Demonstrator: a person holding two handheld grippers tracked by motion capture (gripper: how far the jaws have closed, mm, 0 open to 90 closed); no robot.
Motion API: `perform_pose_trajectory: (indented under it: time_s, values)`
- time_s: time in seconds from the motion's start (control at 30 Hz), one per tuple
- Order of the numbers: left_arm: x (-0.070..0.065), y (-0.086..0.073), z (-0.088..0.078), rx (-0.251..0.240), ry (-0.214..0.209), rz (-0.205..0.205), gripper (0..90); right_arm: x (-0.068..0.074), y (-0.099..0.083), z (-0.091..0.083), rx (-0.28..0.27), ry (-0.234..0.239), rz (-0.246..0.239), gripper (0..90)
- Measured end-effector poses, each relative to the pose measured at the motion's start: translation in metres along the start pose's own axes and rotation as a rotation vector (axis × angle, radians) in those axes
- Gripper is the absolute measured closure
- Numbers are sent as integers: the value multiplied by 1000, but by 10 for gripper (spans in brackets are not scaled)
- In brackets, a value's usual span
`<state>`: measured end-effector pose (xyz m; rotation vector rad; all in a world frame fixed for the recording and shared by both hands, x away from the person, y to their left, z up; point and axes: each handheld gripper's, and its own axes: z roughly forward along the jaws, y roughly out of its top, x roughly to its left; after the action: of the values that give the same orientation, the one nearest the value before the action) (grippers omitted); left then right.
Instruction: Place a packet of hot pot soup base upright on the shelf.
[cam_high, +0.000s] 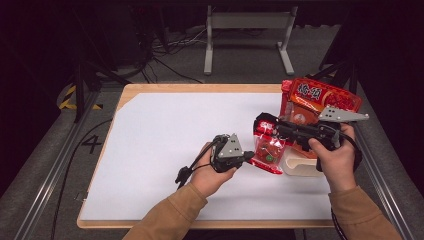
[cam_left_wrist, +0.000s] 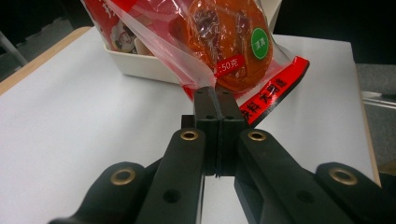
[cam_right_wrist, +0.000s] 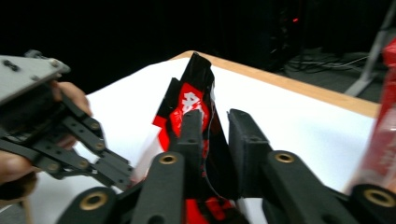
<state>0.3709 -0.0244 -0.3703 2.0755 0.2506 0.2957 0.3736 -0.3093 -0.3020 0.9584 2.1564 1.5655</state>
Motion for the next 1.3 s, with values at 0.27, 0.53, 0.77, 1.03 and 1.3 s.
perform_pose_trajectory:
  time_s: [0.27, 0.53, 0.77, 1.03, 1.3]
  values:
    - [-1, -1, 1, 8, 11, 11, 900, 1, 2, 1, 58, 46, -1, 749]
    - [-4, -2, 1, 6, 0, 26, 900, -3, 2, 5, 92, 58, 28, 755]
    - [-4, -4, 2, -12, -23, 19, 891, -2, 4, -1, 123, 12, -68, 900]
    - [4, -7, -2, -42, 7, -66, 649, 4, 14, -17, 90, 111, -203, 900]
    - [9, -12, -13, -47, 46, -90, 534, -1, 19, -37, 93, 96, -293, 900]
